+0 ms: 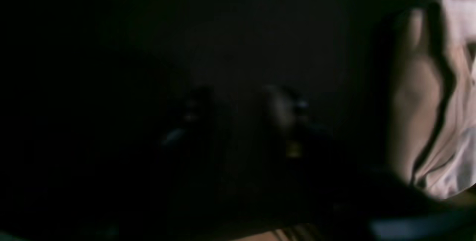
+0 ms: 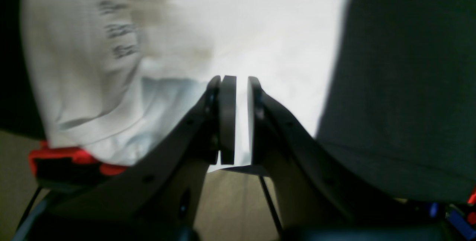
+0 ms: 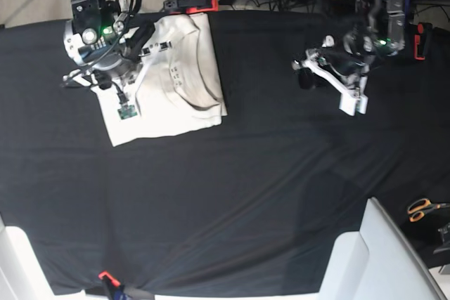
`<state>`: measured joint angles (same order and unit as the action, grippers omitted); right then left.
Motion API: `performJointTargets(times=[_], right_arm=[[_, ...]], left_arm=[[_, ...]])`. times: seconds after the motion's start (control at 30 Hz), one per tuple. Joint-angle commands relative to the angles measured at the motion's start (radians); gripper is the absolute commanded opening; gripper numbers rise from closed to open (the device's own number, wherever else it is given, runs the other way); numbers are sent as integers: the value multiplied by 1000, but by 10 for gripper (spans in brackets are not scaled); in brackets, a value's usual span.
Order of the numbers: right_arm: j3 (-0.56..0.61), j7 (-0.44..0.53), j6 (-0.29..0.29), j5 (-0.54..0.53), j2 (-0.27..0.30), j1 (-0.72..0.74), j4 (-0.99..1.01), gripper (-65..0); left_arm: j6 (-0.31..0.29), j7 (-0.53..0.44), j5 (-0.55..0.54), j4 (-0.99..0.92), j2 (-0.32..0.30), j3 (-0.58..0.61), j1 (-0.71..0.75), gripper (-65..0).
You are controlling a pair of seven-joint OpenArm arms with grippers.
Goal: Fold the T-shirt properly
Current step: 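Move the left gripper in and grasp the shirt's loose edge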
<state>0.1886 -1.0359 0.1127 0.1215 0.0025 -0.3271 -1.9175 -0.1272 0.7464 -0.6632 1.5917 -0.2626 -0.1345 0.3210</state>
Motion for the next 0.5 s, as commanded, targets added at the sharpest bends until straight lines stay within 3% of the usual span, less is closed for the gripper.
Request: performJointTargets(times=[0.0,0.07,0.1,0.13,0.27,0.33,0.37,0.47], right_arm=[[-8,13,0,-7,-2,7,-15,-596],[-18,13,0,-7,0,7,-13,-596],[-18,15,0,-7,0,7,-13,-596],[-18,15,0,-7,0,7,-13,-596],[-16,15,0,-7,0,7,-13,-596],[-16,15,2,-7,0,7,-13,-596],[-16,15,2,-7,0,7,-13,-596],[-14,15,2,-7,0,7,-13,-596]], left_arm=[[-4,-8,-48,11,-11,-3,0,-257],[-33,-8,-115,8,-11,-3,0,-105],[-85,-8,-143,-1,-11,-3,0,-31],[-147,-8,-160,-11,-11,-3,0,0],[-421,-8,-163,-92,15,3,-18,0],[-523,-8,-162,-173,23,37,-43,0],[-562,-8,-162,-216,26,54,-58,0],[-571,-15,-162,-324,29,101,-90,-12]])
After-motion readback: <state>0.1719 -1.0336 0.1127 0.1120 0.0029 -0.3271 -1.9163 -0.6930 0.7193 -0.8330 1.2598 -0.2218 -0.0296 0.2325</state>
